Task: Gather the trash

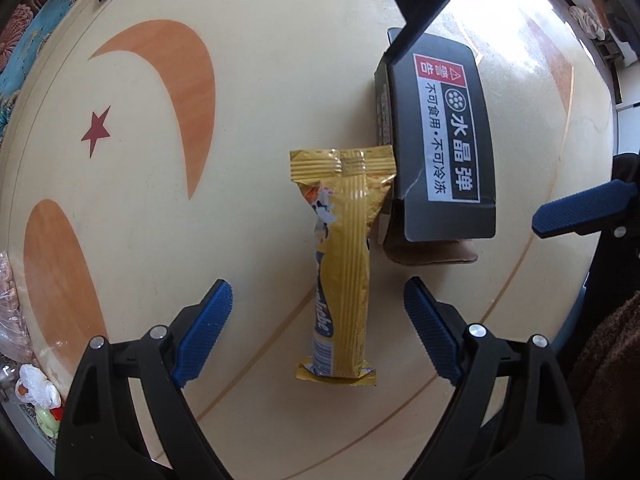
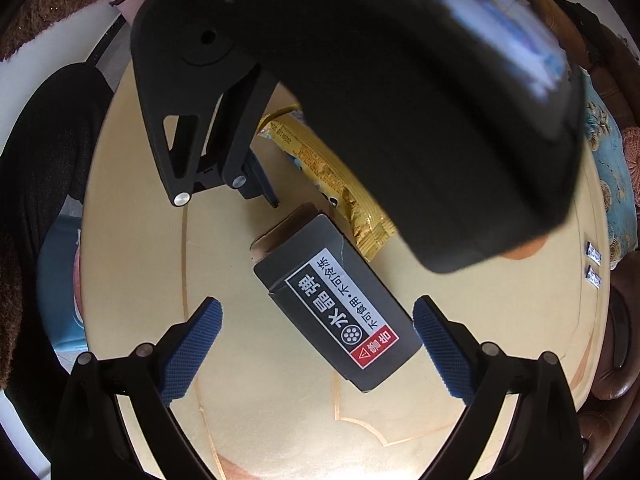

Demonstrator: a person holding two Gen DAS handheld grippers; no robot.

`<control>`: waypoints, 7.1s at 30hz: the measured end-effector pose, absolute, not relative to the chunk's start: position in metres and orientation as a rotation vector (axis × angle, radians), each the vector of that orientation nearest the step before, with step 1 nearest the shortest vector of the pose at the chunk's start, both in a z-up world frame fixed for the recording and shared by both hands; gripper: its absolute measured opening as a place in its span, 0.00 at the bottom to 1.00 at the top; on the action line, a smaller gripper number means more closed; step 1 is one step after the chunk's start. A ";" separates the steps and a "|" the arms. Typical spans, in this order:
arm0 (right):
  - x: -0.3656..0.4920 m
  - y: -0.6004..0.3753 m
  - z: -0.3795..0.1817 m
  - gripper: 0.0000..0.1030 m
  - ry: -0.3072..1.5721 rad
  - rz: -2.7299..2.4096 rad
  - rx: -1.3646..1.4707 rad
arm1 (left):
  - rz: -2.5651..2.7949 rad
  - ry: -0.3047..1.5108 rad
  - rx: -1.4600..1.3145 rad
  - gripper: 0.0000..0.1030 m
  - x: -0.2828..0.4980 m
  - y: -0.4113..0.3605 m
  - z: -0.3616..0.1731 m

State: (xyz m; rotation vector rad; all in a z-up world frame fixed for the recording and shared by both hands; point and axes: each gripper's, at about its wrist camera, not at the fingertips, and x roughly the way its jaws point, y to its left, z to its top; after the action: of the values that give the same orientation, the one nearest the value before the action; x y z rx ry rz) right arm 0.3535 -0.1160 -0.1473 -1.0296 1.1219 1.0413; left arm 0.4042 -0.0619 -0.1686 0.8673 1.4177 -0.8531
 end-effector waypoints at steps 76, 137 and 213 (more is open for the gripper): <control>0.207 -0.163 -0.029 0.52 1.075 0.399 -0.454 | -0.665 1.184 0.812 0.15 0.252 -0.034 -0.047; 0.036 -0.173 -0.280 0.53 1.285 0.235 -0.025 | -0.804 1.582 0.481 0.16 0.089 -0.050 -0.317; -0.008 -0.204 -0.266 0.68 1.298 -0.036 0.021 | -0.191 1.363 0.319 0.62 0.063 -0.056 -0.269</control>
State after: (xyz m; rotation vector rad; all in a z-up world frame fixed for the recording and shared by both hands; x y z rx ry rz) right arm -0.0075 -0.2045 -0.2664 0.0212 1.2977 -0.0359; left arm 0.0626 -0.0564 -0.2688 0.3194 1.3634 -0.1913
